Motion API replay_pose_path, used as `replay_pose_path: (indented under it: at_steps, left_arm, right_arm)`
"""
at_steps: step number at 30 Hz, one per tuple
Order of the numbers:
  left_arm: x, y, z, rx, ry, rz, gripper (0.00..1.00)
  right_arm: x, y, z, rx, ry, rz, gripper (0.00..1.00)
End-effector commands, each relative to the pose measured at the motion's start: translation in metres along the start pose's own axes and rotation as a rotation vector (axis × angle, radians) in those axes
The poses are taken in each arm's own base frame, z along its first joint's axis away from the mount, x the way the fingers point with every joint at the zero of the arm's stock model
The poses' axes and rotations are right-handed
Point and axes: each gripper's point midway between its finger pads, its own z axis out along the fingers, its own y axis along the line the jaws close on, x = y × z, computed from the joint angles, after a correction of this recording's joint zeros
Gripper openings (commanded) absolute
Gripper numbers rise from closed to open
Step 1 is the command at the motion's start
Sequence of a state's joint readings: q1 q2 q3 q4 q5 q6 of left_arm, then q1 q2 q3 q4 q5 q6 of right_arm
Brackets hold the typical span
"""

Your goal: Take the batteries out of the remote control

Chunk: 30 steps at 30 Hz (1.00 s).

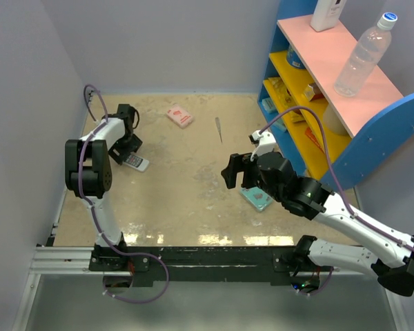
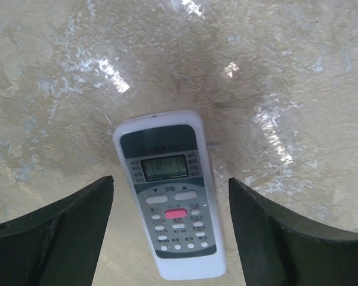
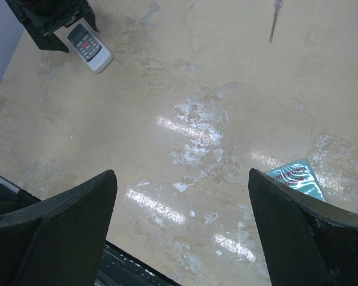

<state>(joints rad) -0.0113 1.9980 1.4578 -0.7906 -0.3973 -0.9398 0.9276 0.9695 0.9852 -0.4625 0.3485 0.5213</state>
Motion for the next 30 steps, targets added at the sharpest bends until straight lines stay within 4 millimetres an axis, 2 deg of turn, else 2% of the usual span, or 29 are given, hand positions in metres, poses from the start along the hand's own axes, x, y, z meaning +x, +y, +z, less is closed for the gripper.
replay_pose_path:
  at_steps: [1,8,11,13,14,15,17,18,19,20,21,22,23,24,25,26,27,28,29,30]
  left_arm:
    - [0.002,0.012,0.01,-0.047,-0.017,-0.007,0.81]
    - [0.012,0.013,0.013,-0.029,0.006,-0.015,0.67]
    - [0.011,0.014,0.01,-0.011,-0.005,-0.013,0.55]
    - [0.011,0.014,0.005,0.012,-0.002,-0.007,0.41]
    - [0.011,0.013,0.002,0.03,-0.002,-0.001,0.37]
    - [0.004,0.007,-0.007,0.083,-0.027,0.01,0.27]
    - [0.013,0.006,-0.013,0.146,-0.007,0.036,0.18]
    - [0.005,0.0,-0.025,0.209,-0.042,0.054,0.07]
    - [0.015,-0.001,-0.029,0.255,-0.013,0.076,0.01]
    - [0.016,-0.004,-0.035,0.297,-0.013,0.09,0.0]
    - [0.009,-0.01,-0.049,0.372,-0.048,0.116,0.0]
    - [0.024,-0.013,-0.054,0.439,-0.004,0.151,0.0]
    - [0.027,-0.017,-0.062,0.493,-0.003,0.178,0.0]
    - [0.021,-0.024,-0.079,0.579,-0.048,0.207,0.0]
    - [0.04,-0.026,-0.087,0.669,0.007,0.239,0.0]
    - [0.044,-0.028,-0.096,0.728,0.009,0.256,0.0]
    - [0.04,-0.034,-0.118,0.821,-0.036,0.271,0.0]
    - [0.058,-0.033,-0.127,0.903,0.014,0.299,0.0]
    - [0.063,-0.033,-0.137,0.96,0.018,0.311,0.0]
    - [0.06,-0.036,-0.159,1.049,-0.02,0.316,0.0]
  right_arm:
    - [-0.003,0.002,0.001,-0.008,-0.019,0.024,0.94]
    - [0.0,0.005,0.003,-0.026,-0.01,0.018,0.94]
    - [0.001,0.01,0.002,-0.068,-0.015,0.003,0.93]
    - [0.007,0.015,0.004,-0.103,-0.007,-0.005,0.93]
    - [0.002,0.018,0.004,-0.122,-0.028,-0.003,0.93]
    - [0.002,0.019,0.006,-0.126,-0.039,-0.001,0.93]
    - [-0.009,0.03,0.009,-0.171,-0.089,0.02,0.94]
    - [-0.008,0.035,0.013,-0.19,-0.092,0.024,0.94]
    - [-0.01,0.041,0.014,-0.219,-0.096,0.029,0.94]
    - [-0.016,0.054,0.015,-0.277,-0.113,0.034,0.94]
    - [-0.015,0.059,0.02,-0.296,-0.104,0.032,0.94]
    - [-0.015,0.065,0.022,-0.315,-0.104,0.033,0.94]
    - [-0.019,0.072,0.023,-0.35,-0.114,0.038,0.94]
    - [-0.018,0.076,0.024,-0.366,-0.113,0.037,0.95]
    - [-0.016,0.08,0.029,-0.382,-0.111,0.036,0.95]
    - [-0.022,0.088,0.029,-0.422,-0.138,0.038,0.95]
    - [-0.016,0.094,0.03,-0.459,-0.128,0.03,0.96]
    - [-0.01,0.1,0.033,-0.495,-0.111,0.024,0.96]
    - [-0.013,0.107,0.033,-0.536,-0.13,0.021,0.96]
    - [-0.005,0.114,0.031,-0.588,-0.109,0.007,0.96]
